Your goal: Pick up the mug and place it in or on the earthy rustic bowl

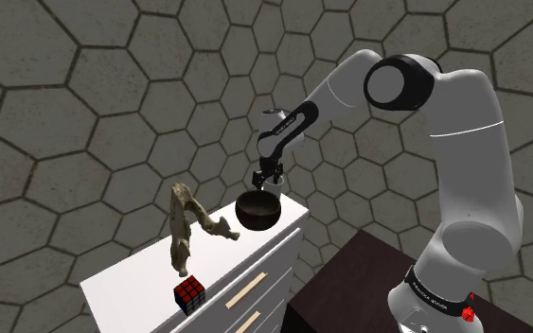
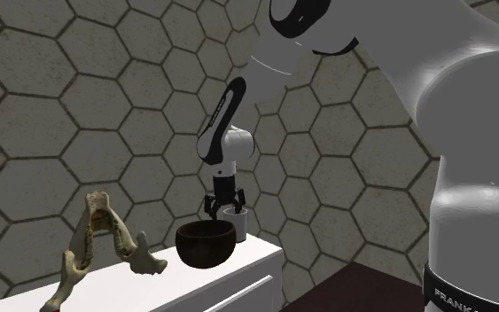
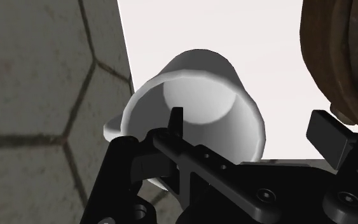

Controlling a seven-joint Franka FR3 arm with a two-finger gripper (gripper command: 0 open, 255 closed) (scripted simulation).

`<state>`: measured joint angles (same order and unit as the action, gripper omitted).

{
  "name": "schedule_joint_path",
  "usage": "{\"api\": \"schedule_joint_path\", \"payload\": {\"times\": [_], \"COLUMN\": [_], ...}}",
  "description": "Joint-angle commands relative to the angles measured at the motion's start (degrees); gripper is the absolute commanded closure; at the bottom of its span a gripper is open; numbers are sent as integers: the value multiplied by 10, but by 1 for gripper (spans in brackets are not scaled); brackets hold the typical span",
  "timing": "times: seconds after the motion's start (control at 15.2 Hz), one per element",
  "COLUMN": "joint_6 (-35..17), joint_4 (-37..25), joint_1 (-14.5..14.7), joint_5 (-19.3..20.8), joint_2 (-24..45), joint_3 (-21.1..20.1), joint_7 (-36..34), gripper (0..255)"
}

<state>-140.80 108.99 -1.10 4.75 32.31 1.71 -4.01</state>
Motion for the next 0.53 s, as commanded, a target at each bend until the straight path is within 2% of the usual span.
{"api": "schedule_joint_path", "payload": {"times": [0.0,0.33,0.4,0.46], "joint_6": [0,0,0,0], "joint_4": [1,1,1,2], "joint_1": [1,1,1,1], "joint_5": [0,0,0,0], "joint_2": [3,3,3,2], "joint_3": [-1,-1,-1,0], "joint_7": [0,0,0,0], "gripper": [0,0,255,255]}}
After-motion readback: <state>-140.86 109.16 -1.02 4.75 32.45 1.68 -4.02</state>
